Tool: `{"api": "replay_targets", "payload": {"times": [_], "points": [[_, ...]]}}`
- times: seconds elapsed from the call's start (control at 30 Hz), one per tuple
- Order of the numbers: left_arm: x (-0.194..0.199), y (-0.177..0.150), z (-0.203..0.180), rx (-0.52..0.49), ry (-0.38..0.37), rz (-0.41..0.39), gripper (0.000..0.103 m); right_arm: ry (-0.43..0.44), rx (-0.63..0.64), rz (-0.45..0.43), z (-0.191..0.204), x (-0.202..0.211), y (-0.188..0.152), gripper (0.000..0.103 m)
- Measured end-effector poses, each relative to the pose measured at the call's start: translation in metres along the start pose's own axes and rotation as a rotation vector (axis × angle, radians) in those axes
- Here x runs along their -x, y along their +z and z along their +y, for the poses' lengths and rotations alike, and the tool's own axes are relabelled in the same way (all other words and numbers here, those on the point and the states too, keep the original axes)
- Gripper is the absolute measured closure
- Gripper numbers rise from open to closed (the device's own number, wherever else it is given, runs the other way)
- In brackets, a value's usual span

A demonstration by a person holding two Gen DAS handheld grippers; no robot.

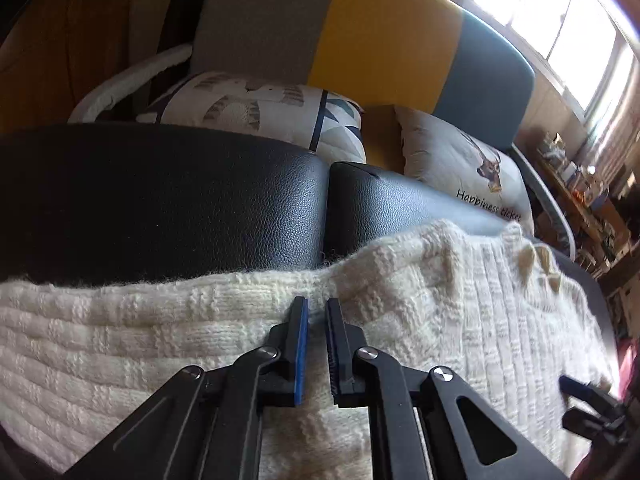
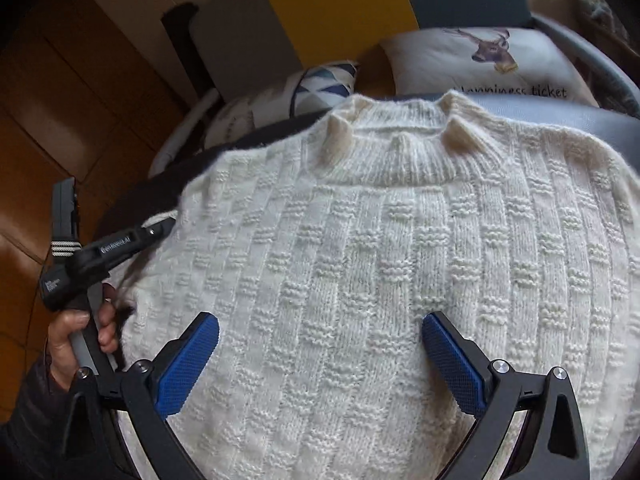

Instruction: Fold clothes

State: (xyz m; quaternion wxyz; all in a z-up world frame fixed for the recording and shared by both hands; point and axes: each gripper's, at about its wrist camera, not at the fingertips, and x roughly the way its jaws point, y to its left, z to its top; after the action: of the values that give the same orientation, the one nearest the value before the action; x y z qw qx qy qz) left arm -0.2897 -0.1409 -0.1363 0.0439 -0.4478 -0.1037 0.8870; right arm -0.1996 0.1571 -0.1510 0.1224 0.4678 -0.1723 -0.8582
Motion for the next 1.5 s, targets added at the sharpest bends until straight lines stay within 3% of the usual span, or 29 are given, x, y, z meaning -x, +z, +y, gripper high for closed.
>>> {"api": "replay_targets", "payload": {"times": [0.2,0.3,0.5,0.63,0.9,1.0,1.17,1.4,1.5], "points": [[0.038,-0.003,0.016,0.045,0.032,-0.064,0.086,-0.004,0.045,-0.007,0.001,-0.002,-0.002,0.0],[0.061,-0.006,0.058,0.094,0.121,-0.087,0.085,-0.014,0.053,-0.014,0.002,-0.002,-0.003,0.0],[0.093,-0.026,0.174,0.323,0.299,-0.095,0.088,-0.029,0.048,-0.018,0.003,-0.004,-0.003,0.0],[0.099,-0.054,0.233,0.482,0.351,-0.063,0.09,-0.031,0.046,-0.015,0.002,-0.004,-0.003,0.0],[0.111,-0.061,0.226,0.513,0.38,-0.062,0.089,-0.057,0.053,-0.006,0.004,-0.005,0.0,0.0],[0.126,-0.057,0.207,0.505,0.333,-0.088,0.087,-0.062,-0.035,-0.017,-0.006,0.013,0.003,0.0],[0.146,-0.058,0.128,0.359,0.179,-0.106,0.085,-0.062,-0.231,-0.205,-0.054,0.105,-0.02,0.0],[0.14,-0.064,-0.044,0.081,-0.113,-0.037,0.082,-0.104,-0.632,-0.492,-0.19,0.276,-0.133,0.002],[0.125,-0.073,-0.13,-0.048,-0.185,0.015,0.082,-0.159,-0.829,-0.61,-0.248,0.332,-0.189,0.004]]}}
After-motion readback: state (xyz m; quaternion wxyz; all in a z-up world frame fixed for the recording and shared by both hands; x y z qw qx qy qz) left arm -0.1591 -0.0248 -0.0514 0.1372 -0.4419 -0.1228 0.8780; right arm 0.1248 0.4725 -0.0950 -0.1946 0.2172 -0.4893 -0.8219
